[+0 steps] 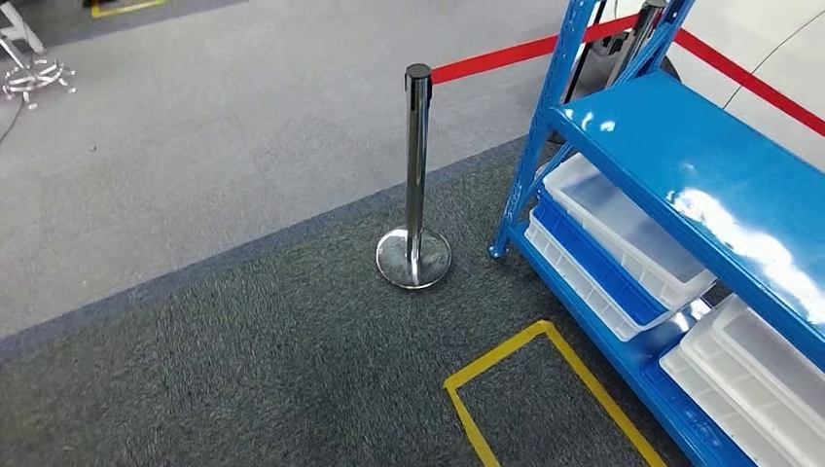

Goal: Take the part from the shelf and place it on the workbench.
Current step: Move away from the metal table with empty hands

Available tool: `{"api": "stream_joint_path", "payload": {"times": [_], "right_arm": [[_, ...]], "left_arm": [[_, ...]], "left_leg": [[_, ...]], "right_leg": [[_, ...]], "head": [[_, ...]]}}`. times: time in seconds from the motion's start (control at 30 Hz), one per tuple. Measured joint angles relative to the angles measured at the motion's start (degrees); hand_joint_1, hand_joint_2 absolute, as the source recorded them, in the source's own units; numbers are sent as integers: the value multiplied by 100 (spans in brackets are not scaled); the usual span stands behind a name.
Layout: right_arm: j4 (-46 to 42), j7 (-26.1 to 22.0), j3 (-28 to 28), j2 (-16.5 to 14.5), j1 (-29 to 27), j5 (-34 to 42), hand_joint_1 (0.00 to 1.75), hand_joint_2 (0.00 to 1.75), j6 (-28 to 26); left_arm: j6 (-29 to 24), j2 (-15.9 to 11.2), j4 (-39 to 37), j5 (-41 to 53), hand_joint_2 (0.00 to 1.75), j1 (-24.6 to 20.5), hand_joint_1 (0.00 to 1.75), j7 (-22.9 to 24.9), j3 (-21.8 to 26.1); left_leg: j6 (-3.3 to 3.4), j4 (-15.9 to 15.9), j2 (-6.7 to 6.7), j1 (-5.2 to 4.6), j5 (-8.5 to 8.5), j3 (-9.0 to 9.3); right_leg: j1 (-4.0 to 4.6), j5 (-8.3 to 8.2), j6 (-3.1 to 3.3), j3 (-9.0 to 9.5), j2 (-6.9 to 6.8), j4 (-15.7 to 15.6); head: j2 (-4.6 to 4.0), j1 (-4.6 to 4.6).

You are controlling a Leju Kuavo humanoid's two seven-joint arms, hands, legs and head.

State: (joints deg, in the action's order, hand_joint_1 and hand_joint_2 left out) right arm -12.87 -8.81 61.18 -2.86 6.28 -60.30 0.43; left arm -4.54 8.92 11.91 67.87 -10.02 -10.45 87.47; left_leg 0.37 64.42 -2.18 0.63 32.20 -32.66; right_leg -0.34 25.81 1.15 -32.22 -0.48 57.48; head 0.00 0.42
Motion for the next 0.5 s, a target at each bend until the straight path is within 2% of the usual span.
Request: {"api": "stream_joint_path", "payload": {"times": [0.03, 0.07, 0.1, 0.13, 0.17, 0.2, 0.27, 0.3, 0.33, 0.37, 0.4, 0.43, 0.5], "right_arm": [[0, 1, 1, -1, 6, 0, 0, 0, 1], [0, 0, 2, -1, 8, 0, 0, 0, 1], [0, 0, 5, -1, 7, 0, 0, 0, 1], [0, 0, 9, -1, 6, 0, 0, 0, 3], [0, 0, 14, -1, 5, 0, 0, 0, 6], [0, 0, 17, -1, 4, 0, 0, 0, 9], [0, 0, 20, -2, 7, 0, 0, 0, 13], [0, -1, 20, -2, 6, -1, 0, 0, 14], [0, -2, 20, -3, 1, -1, 0, 0, 15], [0, -3, 21, -2, -8, -2, 0, 0, 16], [0, -4, 22, 1, -19, -2, 0, 0, 16], [0, -4, 23, 2, -25, -3, 0, 0, 15], [0, -5, 24, 1, -15, -4, 0, 0, 9]], "left_arm": [[3, 0, 0, 1, 0, 11, 0, 1, 0], [7, 1, 0, 3, 0, 25, 0, 2, 0], [11, 1, 0, 4, 0, 40, 0, 4, 0], [14, 2, 0, 5, 0, 50, 0, 5, 0], [16, 1, 0, 7, 0, 54, 0, 6, 0], [17, -2, 0, 7, 0, 55, 0, 5, 0], [21, -9, 0, 8, 0, 59, 0, 5, 1], [23, -12, 0, 9, 0, 57, 0, 5, 1], [27, -13, 0, 14, 0, 52, 0, 6, 1], [30, -13, 0, 22, 0, 44, 0, 6, 0], [32, -11, 0, 33, 0, 38, 0, 7, 0], [34, -9, 0, 43, 0, 36, 0, 7, 0], [33, -4, 0, 54, 0, 44, 0, 7, 0]], "left_leg": [[-14, 389, 110, 4, 184, -193], [-26, 744, 153, 8, 314, -375], [-35, 957, 166, 12, 342, -495], [-40, 957, 171, 16, 251, -519], [-40, 740, 191, 22, 60, -443], [-34, 362, 265, 32, -180, -293], [-16, -303, 521, 50, -460, -23], [-5, -467, 611, 51, -496, 41], [14, -503, 633, 40, -475, 55], [41, -514, 574, 35, -487, 62], [78, -540, 508, 37, -503, 73], [122, -571, 439, 43, -519, 90], [192, -620, 289, 50, -538, 115]], "right_leg": [[-5, -2, 18, -2, 62, 0], [-4, -1, 25, -3, 134, 4], [-3, 2, 27, 0, 213, 10], [-3, 7, 22, 6, 297, 20], [-5, 14, 11, 12, 380, 34], [-9, 28, -8, 14, 459, 58], [-6, 67, -69, -20, 599, 130], [-9, 78, -105, -47, 653, 156], [-13, 78, -143, -73, 707, 167], [-23, 69, -181, -90, 761, 160], [-34, 71, -212, -98, 749, 169], [-34, 115, -241, -127, 652, 231], [-33, 374, -285, -331, 322, 662]], "head": [[0, -4], [0, -4], [0, -4], [0, -4], [0, -4], [0, -3], [0, -2], [0, -2], [0, -1], [0, -1], [0, -2], [0, 5], [0, 18]]}}
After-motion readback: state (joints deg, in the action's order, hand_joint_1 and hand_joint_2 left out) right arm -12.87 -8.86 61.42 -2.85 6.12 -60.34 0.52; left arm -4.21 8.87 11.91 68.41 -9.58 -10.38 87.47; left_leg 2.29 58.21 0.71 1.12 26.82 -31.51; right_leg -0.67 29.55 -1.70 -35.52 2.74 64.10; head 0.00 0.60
